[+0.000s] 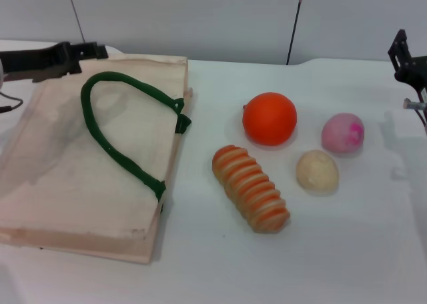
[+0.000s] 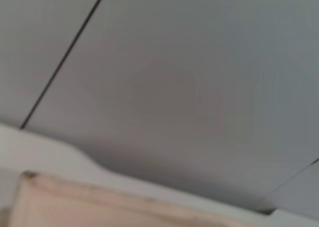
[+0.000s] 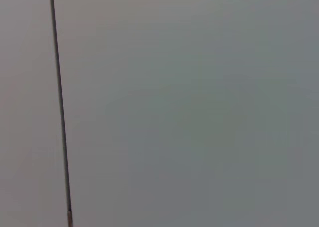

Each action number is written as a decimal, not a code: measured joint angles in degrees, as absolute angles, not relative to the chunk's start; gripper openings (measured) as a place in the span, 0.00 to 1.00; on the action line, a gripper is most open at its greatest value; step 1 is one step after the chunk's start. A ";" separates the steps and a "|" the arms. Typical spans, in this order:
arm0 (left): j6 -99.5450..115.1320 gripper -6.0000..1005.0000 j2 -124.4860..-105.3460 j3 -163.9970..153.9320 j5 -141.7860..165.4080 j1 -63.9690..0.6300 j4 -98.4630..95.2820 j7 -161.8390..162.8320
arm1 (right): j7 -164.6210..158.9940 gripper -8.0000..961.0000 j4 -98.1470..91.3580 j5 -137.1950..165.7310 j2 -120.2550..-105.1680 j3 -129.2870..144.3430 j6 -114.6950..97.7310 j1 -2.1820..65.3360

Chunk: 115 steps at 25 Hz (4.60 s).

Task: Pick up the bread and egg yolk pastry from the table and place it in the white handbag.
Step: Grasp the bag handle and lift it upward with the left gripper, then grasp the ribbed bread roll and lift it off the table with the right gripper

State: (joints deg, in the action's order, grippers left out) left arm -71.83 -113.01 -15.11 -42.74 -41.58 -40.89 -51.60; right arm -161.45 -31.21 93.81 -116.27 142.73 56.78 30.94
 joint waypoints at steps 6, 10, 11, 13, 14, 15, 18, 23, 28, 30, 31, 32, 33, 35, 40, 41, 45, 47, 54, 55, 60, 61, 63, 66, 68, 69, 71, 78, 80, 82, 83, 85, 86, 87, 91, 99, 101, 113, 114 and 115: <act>-72.56 0.82 -113.20 -16.96 -34.72 -42.99 -44.16 -44.34 | -161.45 0.76 -30.75 93.77 -116.28 142.73 56.64 31.03; -72.38 0.81 -112.72 -21.54 -31.70 -43.84 -43.90 -40.65 | -161.45 0.76 -30.61 93.77 -116.28 142.73 56.60 31.07; -72.29 0.81 -112.63 -22.24 -31.41 -44.08 -43.58 -40.30 | -161.45 0.76 -30.61 93.77 -116.28 142.73 56.59 31.12; -72.20 0.81 -112.34 -23.09 -30.97 -44.63 -42.44 -39.85 | -161.45 0.76 -30.59 93.77 -116.26 142.73 56.59 31.21; -72.03 0.81 -112.00 -23.32 -30.73 -45.04 -41.22 -39.77 | -161.45 0.76 -30.59 93.78 -116.24 142.74 56.60 31.25; -71.84 0.81 -111.67 -23.39 -30.51 -45.31 -40.24 -39.74 | -161.45 0.76 -30.58 93.77 -116.22 142.73 56.60 31.26; -71.51 0.81 -110.99 -23.47 -30.04 -45.97 -38.11 -39.71 | -161.45 0.76 -30.60 93.78 -116.21 142.73 56.60 31.35; -71.23 0.80 -111.02 -24.07 -25.42 -47.02 -37.11 -37.45 | -161.45 0.76 -30.57 93.78 -116.19 142.73 56.59 31.38; -71.42 0.80 -111.24 -24.08 -21.90 -47.73 -36.64 -36.14 | -161.45 0.76 -30.57 93.78 -116.19 142.74 56.60 31.38; -70.52 0.80 -111.28 -24.08 -22.19 -47.80 -36.33 -36.73 | -161.45 0.76 -30.58 93.77 -116.19 142.74 56.60 31.38; -70.33 0.80 -111.29 -24.09 -22.36 -47.81 -36.33 -36.93 | -161.45 0.76 -30.58 93.73 -116.19 142.74 56.60 31.38; -69.96 0.80 -111.32 -24.08 -22.69 -47.83 -36.30 -37.29 | -161.45 0.76 -30.59 93.68 -116.19 142.73 56.60 31.38; -69.52 0.80 -111.37 -24.08 -23.04 -47.86 -36.22 -37.71 | -161.45 0.76 -30.63 93.64 -116.19 142.73 56.60 31.38; -68.73 0.79 -111.38 -24.07 -23.36 -47.99 -35.81 -38.24 | -161.45 0.76 -30.79 93.60 -116.20 142.73 56.60 31.42; -65.46 0.79 -111.39 -24.08 -23.48 -49.11 -33.42 -39.50 | -161.45 0.76 -30.93 93.60 -116.28 142.73 56.60 31.69; -64.98 0.79 -111.42 -24.08 -23.48 -49.37 -33.03 -39.85 | -161.45 0.76 -30.96 93.60 -116.28 142.73 56.60 31.70; -63.78 0.72 -111.55 -24.08 -23.71 -49.93 -31.97 -41.47 | -161.45 0.76 -31.03 93.60 -116.28 142.73 56.60 31.79; -63.18 0.66 -111.55 -24.08 -23.90 -50.25 -30.90 -42.18 | -161.45 0.76 -31.07 93.60 -116.28 142.73 56.60 31.79; -61.68 0.55 -111.36 -24.08 -23.58 -51.13 -28.35 -42.64 | -161.45 0.76 -31.27 93.60 -116.28 142.73 56.76 31.82; -61.66 0.54 -111.34 -24.08 -23.56 -51.20 -28.21 -42.77 | -161.45 0.76 -31.29 93.60 -116.28 142.73 56.77 31.82; -61.63 0.47 -111.32 -24.08 -23.47 -51.23 -28.14 -43.26 | -161.45 0.76 -31.36 93.60 -116.28 142.73 56.83 31.82; -61.61 0.42 -111.35 -24.08 -23.46 -51.24 -28.13 -43.44 | -161.45 0.76 -31.37 93.60 -116.28 142.73 56.85 31.82; -61.61 0.33 -111.42 -24.08 -23.46 -51.24 -28.12 -43.86 | -161.45 0.76 -31.38 93.60 -116.32 142.74 56.87 31.82; -61.61 0.22 -111.51 -24.05 -23.80 -51.24 -28.12 -44.67 | -161.45 0.76 -31.38 93.60 -116.35 142.80 56.87 31.82; -61.61 0.19 -111.57 -23.76 -24.23 -51.20 -28.12 -45.52 | -161.45 0.76 -31.38 93.60 -116.36 142.82 56.87 31.82; -61.61 0.18 -111.59 -23.54 -24.74 -51.12 -28.12 -46.13 | -161.45 0.76 -31.37 93.60 -116.36 142.84 56.84 31.82; -61.69 0.15 -111.63 -23.33 -27.03 -50.74 -28.12 -47.92 | -161.45 0.76 -31.38 93.60 -116.37 142.88 56.80 31.81; -70.04 0.12 -110.13 -23.24 -47.76 -45.22 -29.20 -58.89 | -161.45 0.76 -32.81 96.55 -115.88 143.49 54.34 31.73; -74.97 0.12 -109.06 -23.19 -55.29 -42.89 -29.41 -62.99 | -161.45 0.76 -34.41 99.72 -115.11 143.53 52.19 31.76; -79.81 0.12 -107.94 -23.19 -61.86 -41.02 -29.33 -66.05 | -161.45 0.76 -37.24 102.82 -113.66 143.55 49.81 31.55; -81.87 0.12 -107.48 -23.19 -64.62 -40.35 -29.18 -67.20 | -161.45 0.76 -38.99 104.03 -112.65 143.53 48.47 31.41; -84.99 0.12 -106.93 -23.20 -69.25 -39.10 -28.97 -68.82 | -161.45 0.76 -42.65 105.30 -110.48 143.66 45.59 31.26; -86.09 0.12 -106.79 -23.20 -70.93 -38.57 -28.96 -69.46 | -161.45 0.76 -44.84 105.74 -109.21 143.90 44.00 31.25; -87.45 0.12 -106.64 -23.20 -73.25 -37.84 -28.94 -70.17 | -161.45 0.76 -47.09 106.29 -107.87 144.16 42.41 31.25; -90.10 0.12 -106.10 -23.20 -77.81 -35.76 -28.93 -71.59 | -161.45 0.76 -56.97 110.54 -102.47 144.48 33.16 31.21; -96.18 0.12 -105.23 -23.19 -87.31 -32.16 -28.83 -74.78 | -159.31 0.77 -77.30 119.69 -94.40 140.05 2.10 30.33; -97.34 0.12 -105.07 -23.15 -88.93 -31.59 -28.83 -75.17 | -156.59 0.77 -80.97 122.05 -95.38 135.98 -8.30 28.94; -97.74 0.12 -106.10 -21.79 -91.02 -31.17 -25.53 -79.71 | -148.95 0.77 -87.29 146.90 -114.59 111.70 -52.99 24.56; -97.75 0.12 -106.06 -21.77 -91.03 -31.34 -25.13 -79.88 | -148.98 0.77 -86.64 146.45 -114.72 111.84 -53.72 24.99; -97.78 0.12 -106.05 -21.75 -91.10 -31.36 -25.05 -79.89 | -148.93 0.77 -85.90 145.63 -114.82 111.95 -54.38 25.50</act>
